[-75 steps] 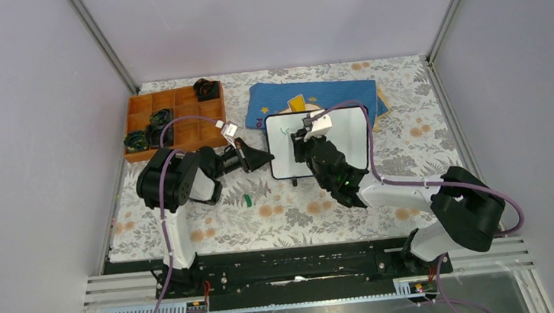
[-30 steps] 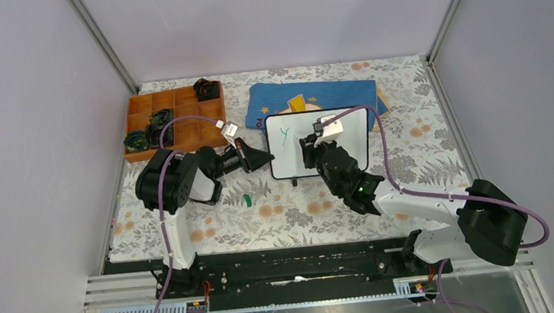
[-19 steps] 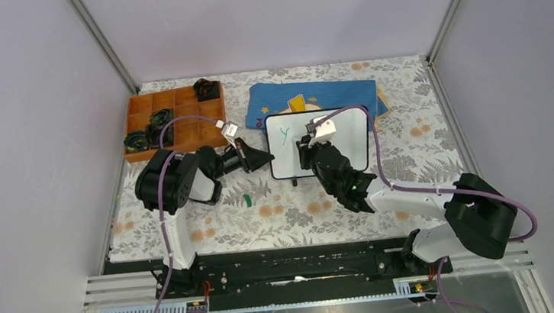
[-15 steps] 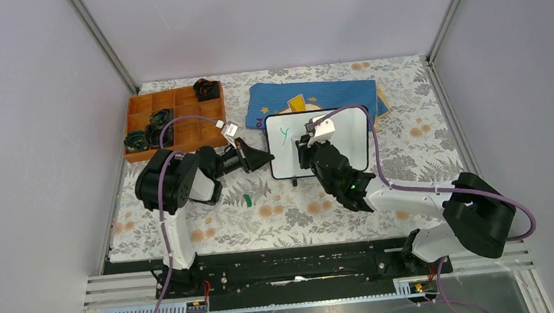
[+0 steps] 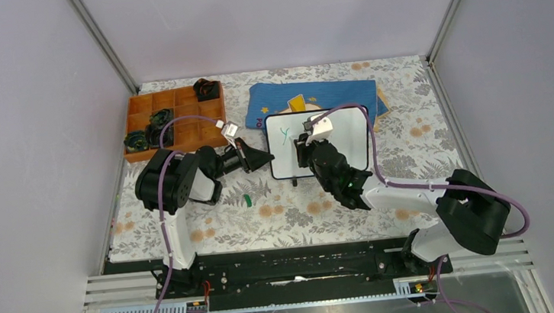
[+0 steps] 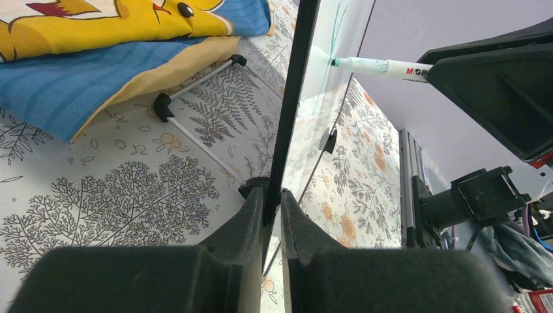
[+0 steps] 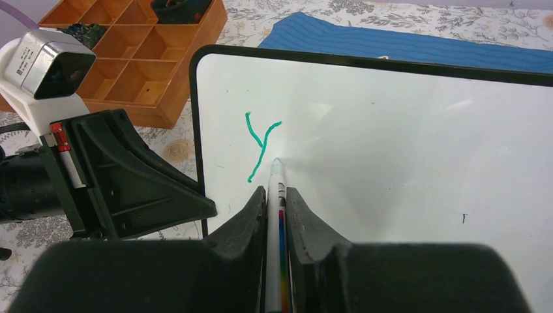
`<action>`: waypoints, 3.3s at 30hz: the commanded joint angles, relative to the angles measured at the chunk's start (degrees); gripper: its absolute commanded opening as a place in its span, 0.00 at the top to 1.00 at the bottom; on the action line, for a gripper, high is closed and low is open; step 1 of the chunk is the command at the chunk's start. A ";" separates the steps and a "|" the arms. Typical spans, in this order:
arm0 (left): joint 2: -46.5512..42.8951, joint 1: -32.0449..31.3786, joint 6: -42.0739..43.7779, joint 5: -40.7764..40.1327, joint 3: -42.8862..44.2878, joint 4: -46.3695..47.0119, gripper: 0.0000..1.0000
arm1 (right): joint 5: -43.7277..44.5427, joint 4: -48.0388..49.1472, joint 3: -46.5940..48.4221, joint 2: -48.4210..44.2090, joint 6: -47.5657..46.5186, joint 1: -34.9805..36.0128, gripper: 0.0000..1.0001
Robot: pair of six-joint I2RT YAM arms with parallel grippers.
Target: Write a sentence on the whiteboard
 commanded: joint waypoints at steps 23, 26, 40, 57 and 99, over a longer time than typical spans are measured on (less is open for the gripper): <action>-0.41 -0.74 2.38 -0.13 -1.07 -3.63 1.00 | 1.50 0.52 -1.91 -2.74 0.90 -0.66 1.00; -0.51 -0.83 2.47 -0.13 -1.15 -3.68 1.00 | 1.98 0.15 -1.80 -3.16 0.71 -0.92 1.00; -0.61 -0.91 2.81 -0.13 -1.07 -4.18 1.00 | 1.79 0.49 0.08 -2.73 -0.43 -1.54 1.00; -0.45 -0.96 3.06 -0.14 -0.99 -4.38 1.00 | 0.06 1.35 1.91 -1.40 -0.93 -1.50 1.00; -1.22 -1.18 3.60 -0.43 -1.07 -5.26 1.00 | -0.41 -0.76 0.31 -6.01 -0.39 -2.24 1.00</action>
